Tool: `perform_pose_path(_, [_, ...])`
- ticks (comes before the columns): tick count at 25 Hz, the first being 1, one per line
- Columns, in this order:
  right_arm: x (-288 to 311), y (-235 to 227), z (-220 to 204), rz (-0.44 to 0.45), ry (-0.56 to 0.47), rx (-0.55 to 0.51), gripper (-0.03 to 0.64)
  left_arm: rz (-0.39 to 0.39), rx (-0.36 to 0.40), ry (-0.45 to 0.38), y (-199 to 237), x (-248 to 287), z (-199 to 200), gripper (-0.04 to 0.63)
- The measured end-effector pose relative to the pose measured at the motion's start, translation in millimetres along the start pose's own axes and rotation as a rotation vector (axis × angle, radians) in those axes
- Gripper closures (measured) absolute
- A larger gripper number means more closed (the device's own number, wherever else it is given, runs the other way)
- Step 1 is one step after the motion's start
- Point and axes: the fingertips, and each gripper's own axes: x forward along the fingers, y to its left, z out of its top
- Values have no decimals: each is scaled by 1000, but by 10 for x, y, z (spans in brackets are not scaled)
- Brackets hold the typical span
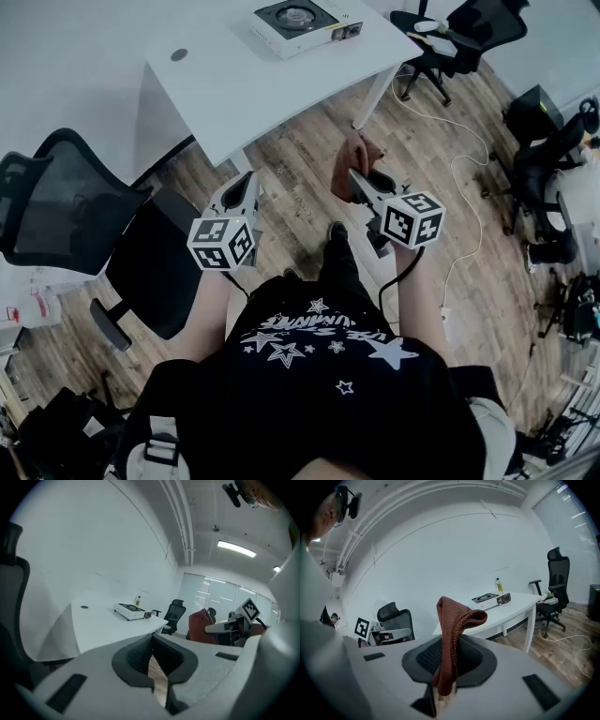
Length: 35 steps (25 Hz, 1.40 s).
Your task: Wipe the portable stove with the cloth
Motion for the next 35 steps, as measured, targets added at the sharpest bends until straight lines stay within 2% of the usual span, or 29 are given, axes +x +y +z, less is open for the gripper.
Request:
perform_pose_path(12, [131, 136, 113, 43, 10, -28, 552, 26, 28, -17, 76, -152, 128, 586])
perform_pose_path(18, [244, 219, 17, 69, 47, -46, 552, 31, 28, -9, 149, -157, 73, 586])
perform_pose_path(24, [340, 243, -4, 49, 62, -89, 553, 30, 9, -1, 232, -199, 41, 586])
perform_pose_path(28, [377, 194, 51, 43, 74, -138, 552, 35, -13, 13, 304, -137, -19, 586])
perform_pose_path(35, [512, -226, 142, 62, 59, -64, 552, 52, -19, 32, 311, 252, 5, 586])
